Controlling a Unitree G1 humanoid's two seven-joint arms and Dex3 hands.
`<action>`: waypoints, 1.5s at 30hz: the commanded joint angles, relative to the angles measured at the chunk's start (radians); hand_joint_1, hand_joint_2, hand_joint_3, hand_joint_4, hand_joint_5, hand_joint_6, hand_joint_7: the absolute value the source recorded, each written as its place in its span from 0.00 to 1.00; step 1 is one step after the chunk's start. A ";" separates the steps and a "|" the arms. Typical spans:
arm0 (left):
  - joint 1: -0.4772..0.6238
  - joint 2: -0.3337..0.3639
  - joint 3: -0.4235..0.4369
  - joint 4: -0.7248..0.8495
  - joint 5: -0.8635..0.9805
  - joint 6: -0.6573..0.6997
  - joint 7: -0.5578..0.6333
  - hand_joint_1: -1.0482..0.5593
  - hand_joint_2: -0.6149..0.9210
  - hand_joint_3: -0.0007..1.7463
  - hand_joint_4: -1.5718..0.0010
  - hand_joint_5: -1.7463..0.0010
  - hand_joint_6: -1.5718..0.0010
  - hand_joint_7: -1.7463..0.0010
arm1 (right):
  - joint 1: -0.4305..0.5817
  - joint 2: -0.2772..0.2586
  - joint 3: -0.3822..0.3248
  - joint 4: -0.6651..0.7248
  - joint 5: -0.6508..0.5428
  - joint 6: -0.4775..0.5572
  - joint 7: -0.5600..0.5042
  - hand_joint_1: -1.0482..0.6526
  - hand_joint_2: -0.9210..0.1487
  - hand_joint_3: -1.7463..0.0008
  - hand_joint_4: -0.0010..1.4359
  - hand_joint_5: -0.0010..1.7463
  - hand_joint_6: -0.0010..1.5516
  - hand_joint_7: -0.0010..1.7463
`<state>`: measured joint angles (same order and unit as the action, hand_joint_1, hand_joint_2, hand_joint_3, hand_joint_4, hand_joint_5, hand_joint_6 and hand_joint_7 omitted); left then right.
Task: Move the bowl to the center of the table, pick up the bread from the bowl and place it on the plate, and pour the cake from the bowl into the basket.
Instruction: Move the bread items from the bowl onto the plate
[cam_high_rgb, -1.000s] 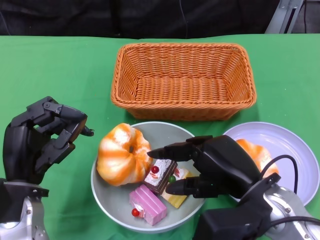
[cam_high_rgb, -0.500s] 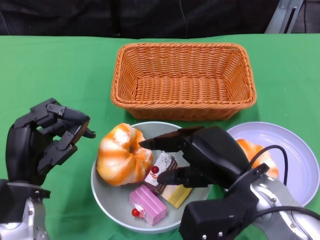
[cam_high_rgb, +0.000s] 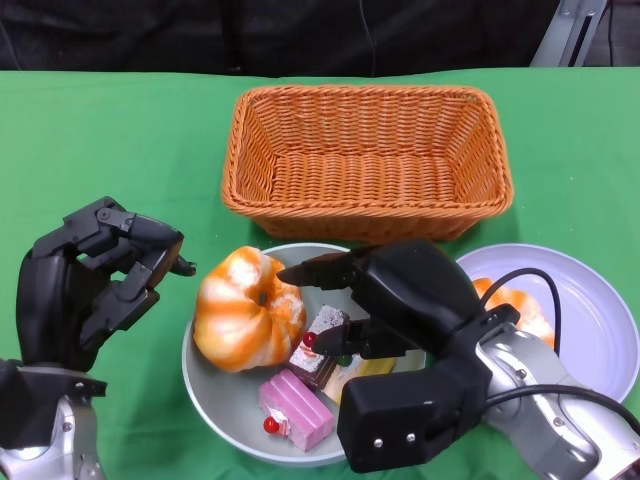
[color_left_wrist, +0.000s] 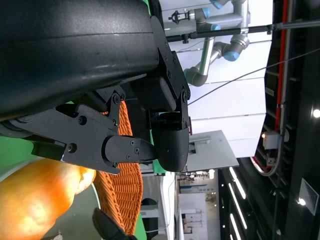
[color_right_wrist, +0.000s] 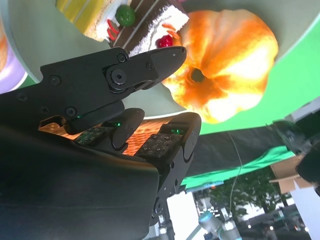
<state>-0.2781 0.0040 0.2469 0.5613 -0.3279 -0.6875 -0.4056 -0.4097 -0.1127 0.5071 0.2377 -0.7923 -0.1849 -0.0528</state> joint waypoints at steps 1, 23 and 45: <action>0.004 0.005 0.008 -0.018 -0.013 -0.005 0.010 0.56 1.00 0.17 0.46 0.27 0.37 0.52 | -0.025 -0.001 0.013 0.024 -0.008 0.008 0.001 0.23 0.04 1.00 0.50 0.00 0.43 0.01; 0.004 -0.013 0.006 -0.030 -0.017 -0.013 0.013 0.56 1.00 0.16 0.45 0.26 0.37 0.53 | -0.100 0.020 0.074 0.148 -0.025 0.045 0.010 0.22 0.01 1.00 0.46 0.00 0.42 0.00; 0.001 -0.006 0.002 -0.019 -0.005 -0.023 0.034 0.56 1.00 0.16 0.45 0.26 0.35 0.54 | -0.154 0.074 0.120 0.247 -0.050 0.114 -0.017 0.20 0.00 0.96 0.44 0.00 0.35 0.00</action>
<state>-0.2782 -0.0140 0.2453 0.5409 -0.3403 -0.6950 -0.3797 -0.5475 -0.0355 0.6235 0.4703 -0.8377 -0.0778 -0.0728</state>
